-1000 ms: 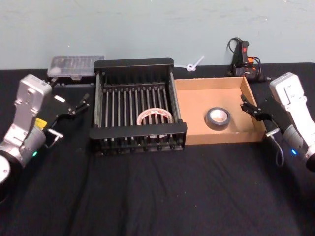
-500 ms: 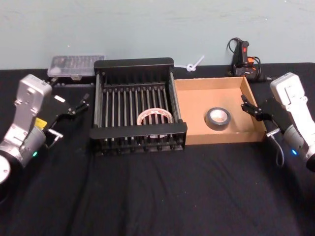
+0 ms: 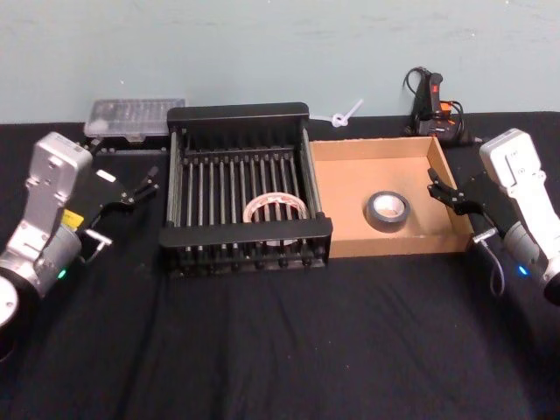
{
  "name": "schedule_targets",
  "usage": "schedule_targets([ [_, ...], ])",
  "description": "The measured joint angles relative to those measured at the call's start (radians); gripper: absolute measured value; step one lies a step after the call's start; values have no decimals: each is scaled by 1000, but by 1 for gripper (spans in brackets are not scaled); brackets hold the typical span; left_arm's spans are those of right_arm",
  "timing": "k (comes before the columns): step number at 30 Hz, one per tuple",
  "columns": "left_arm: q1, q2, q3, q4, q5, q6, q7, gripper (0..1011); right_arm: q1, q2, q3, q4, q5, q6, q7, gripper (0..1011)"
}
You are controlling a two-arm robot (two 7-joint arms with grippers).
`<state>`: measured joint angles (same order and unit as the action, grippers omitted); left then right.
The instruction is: Pick up the white tape and place it into the black box , Pick up the silver tape and place it into the brown box.
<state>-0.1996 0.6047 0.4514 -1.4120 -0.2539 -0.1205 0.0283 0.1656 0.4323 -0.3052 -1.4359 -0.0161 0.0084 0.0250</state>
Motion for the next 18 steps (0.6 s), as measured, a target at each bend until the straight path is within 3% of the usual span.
schedule_targets([
  [18,0,0,0,0,0,0,0,1001,1,0,-1,0,1,0,0,1000],
])
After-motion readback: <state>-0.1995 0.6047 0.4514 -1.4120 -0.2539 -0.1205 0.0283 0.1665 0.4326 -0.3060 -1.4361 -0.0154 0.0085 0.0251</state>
